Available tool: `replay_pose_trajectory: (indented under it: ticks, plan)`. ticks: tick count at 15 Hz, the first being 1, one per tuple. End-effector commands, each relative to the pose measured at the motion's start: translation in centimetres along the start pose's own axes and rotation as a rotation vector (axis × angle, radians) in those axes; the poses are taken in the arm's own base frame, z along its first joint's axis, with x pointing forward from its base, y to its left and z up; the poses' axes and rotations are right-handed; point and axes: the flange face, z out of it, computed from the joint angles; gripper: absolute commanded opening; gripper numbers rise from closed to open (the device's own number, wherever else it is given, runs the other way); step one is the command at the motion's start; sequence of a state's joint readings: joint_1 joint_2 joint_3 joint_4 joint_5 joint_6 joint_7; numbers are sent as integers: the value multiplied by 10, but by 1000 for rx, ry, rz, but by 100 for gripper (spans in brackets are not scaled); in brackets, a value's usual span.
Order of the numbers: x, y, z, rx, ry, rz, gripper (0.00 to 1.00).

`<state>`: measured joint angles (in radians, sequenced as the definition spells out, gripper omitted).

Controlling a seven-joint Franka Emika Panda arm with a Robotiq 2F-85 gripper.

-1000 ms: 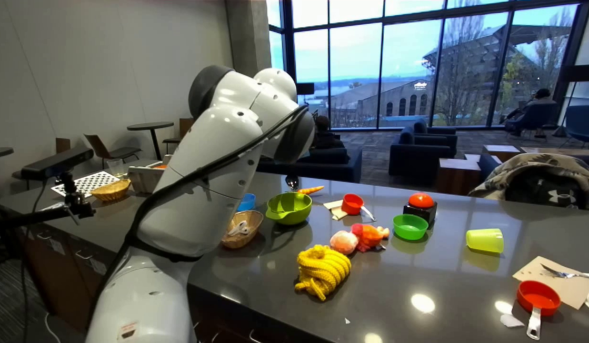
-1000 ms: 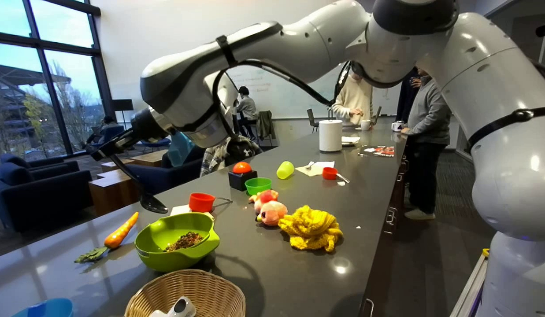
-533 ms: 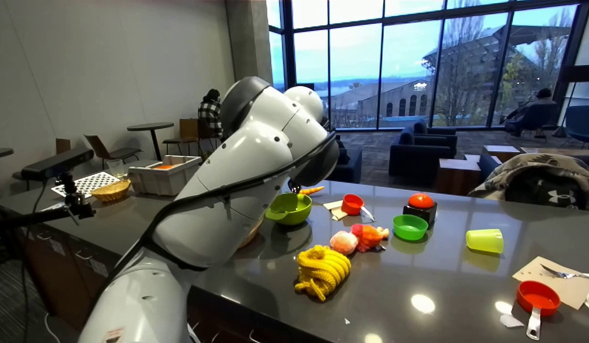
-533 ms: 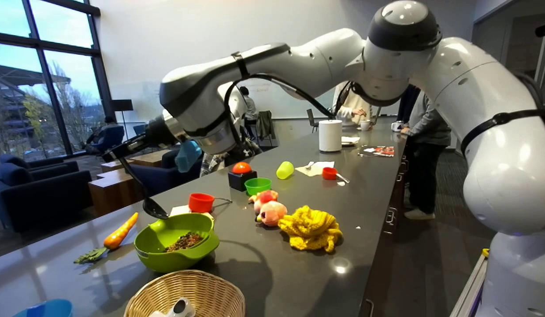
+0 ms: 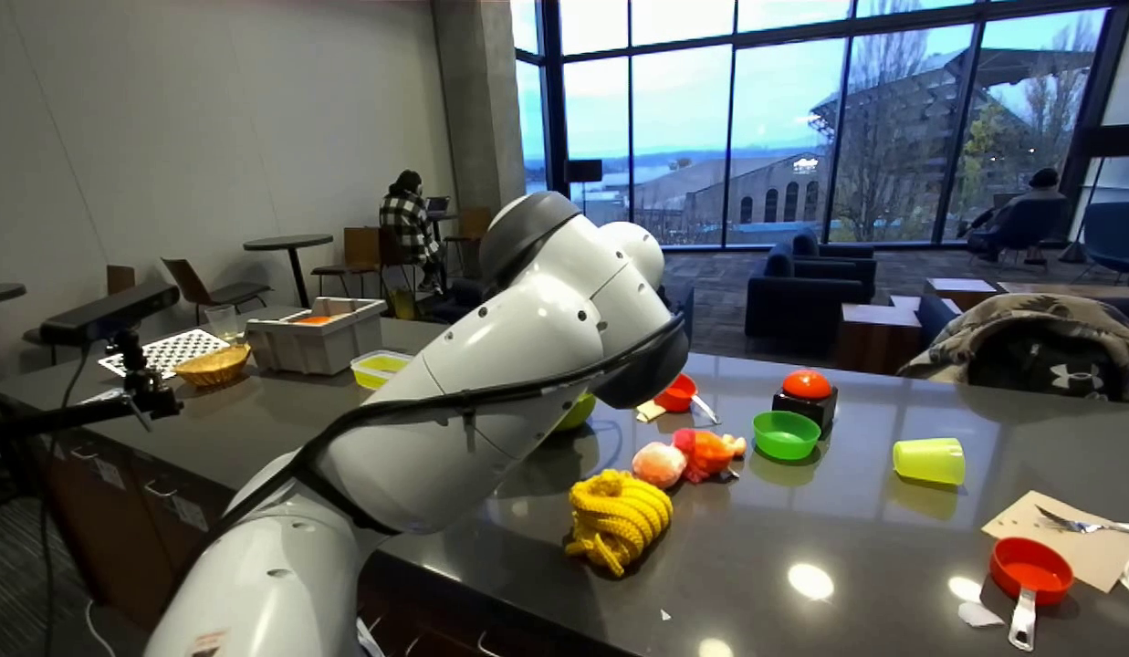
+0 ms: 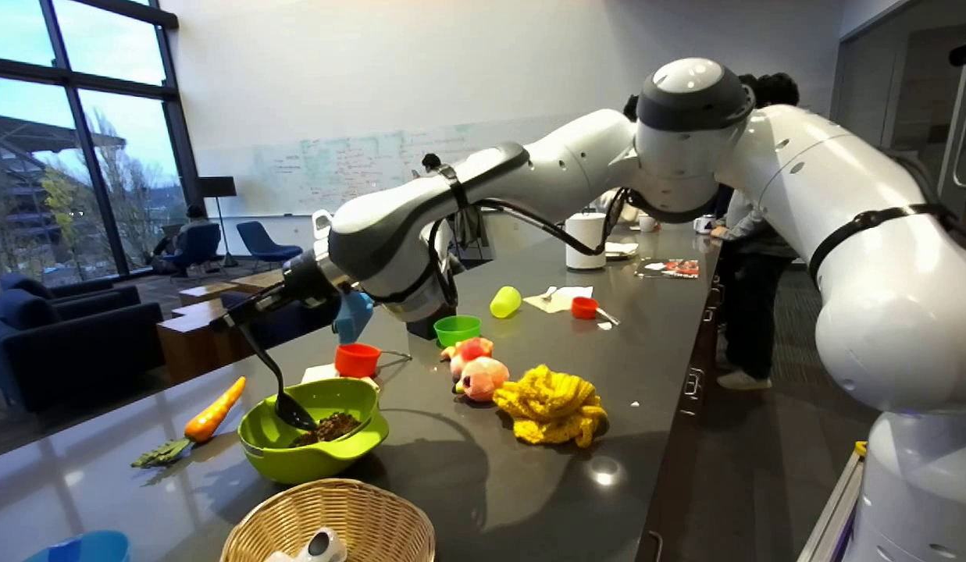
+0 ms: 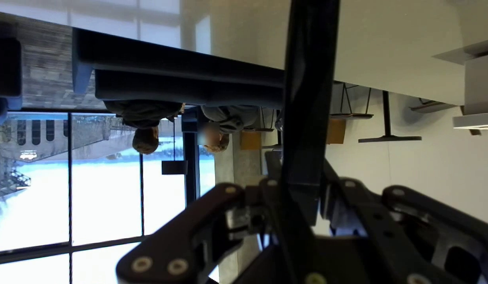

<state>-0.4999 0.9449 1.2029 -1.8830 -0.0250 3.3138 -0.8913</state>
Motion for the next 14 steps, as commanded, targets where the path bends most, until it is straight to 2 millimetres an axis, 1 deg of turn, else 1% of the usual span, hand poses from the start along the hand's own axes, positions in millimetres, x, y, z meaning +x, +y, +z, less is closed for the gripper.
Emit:
replay_pose_trajectory:
  ticks: [1, 6, 8, 10, 12, 14]
  plan:
    - [-20, -1, -4, 13, 13, 53, 6]
    - [-44, 2, -6, -3, -32, 83, 6]
    - [-52, 4, -9, -18, -118, 49, 6]
    - [-49, -1, -12, -29, -177, -48, 6]
    - [-46, -11, -13, -21, -230, -120, 6]
    - [-39, -22, -13, -9, -277, -189, 6]
